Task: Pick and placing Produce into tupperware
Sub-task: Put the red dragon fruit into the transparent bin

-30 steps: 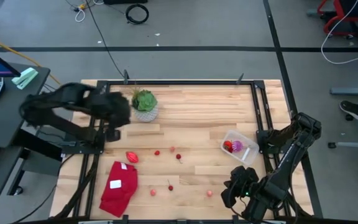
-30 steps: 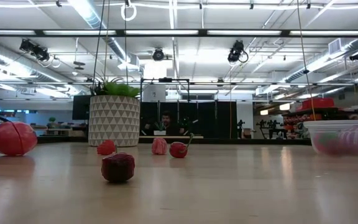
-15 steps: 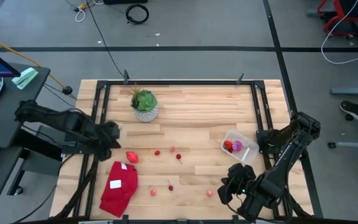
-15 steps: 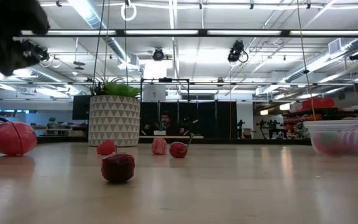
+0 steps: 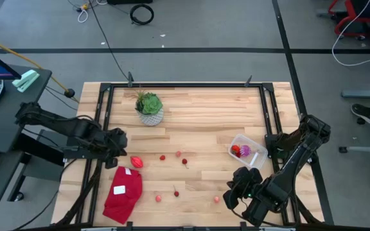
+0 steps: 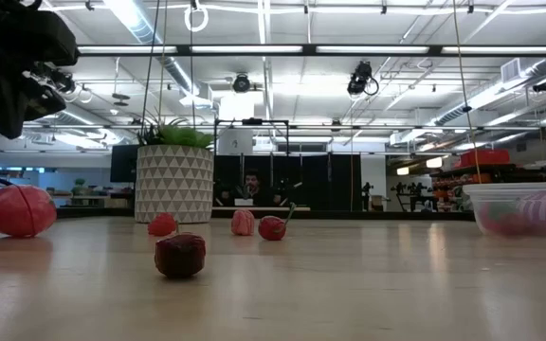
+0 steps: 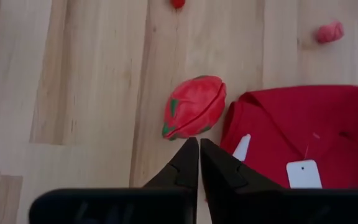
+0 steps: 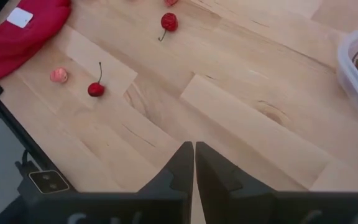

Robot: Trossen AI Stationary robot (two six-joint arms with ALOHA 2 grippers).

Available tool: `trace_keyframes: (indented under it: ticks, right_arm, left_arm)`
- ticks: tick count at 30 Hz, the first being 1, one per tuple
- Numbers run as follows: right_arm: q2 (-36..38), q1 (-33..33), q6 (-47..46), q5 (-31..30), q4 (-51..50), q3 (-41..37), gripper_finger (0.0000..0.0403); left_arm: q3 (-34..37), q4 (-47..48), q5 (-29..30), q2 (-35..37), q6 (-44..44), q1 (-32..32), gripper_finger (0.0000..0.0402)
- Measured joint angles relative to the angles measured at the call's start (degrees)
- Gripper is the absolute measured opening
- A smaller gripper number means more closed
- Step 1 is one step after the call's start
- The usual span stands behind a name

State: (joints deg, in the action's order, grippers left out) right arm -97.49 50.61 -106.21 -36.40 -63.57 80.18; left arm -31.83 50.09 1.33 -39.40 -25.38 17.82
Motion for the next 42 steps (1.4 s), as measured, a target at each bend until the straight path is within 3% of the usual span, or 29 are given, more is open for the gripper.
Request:
trace_keyframes:
  ticks: [5, 11, 21, 28, 35, 42]
  right_arm:
    - [0.00, 0.00, 1.35, 0.06, -0.02, 0.00, 0.0025]
    - [0.00, 0.00, 1.47, 0.05, -0.01, 0.00, 0.0025]
    - [0.00, 0.00, 1.44, 0.04, -0.01, 0.00, 0.0025]
    - [0.00, -0.26, 0.85, 0.06, -0.02, 0.00, 0.0025]
    - [0.00, -1.43, 0.87, 0.04, 0.00, 0.00, 0.0025]
    - [0.00, -2.19, 0.92, 0.06, 0.00, 0.00, 0.0025]
  left_arm:
    - [0.00, -3.69, 0.10, -2.30, -1.79, -0.52, 0.0030]
    - [-0.02, -7.53, 0.24, -7.77, 3.99, -0.52, 0.0055]
    - [-0.02, -9.01, 0.76, -18.35, 8.06, 1.07, 0.0161]
    - [-0.02, -10.15, 0.76, -20.59, 8.48, 4.10, 0.0217]
    - [-0.02, -16.18, 3.46, -20.61, 12.20, 6.82, 0.0226]
    - [-0.02, -16.03, 7.27, -20.61, 13.81, 7.01, 0.0227]
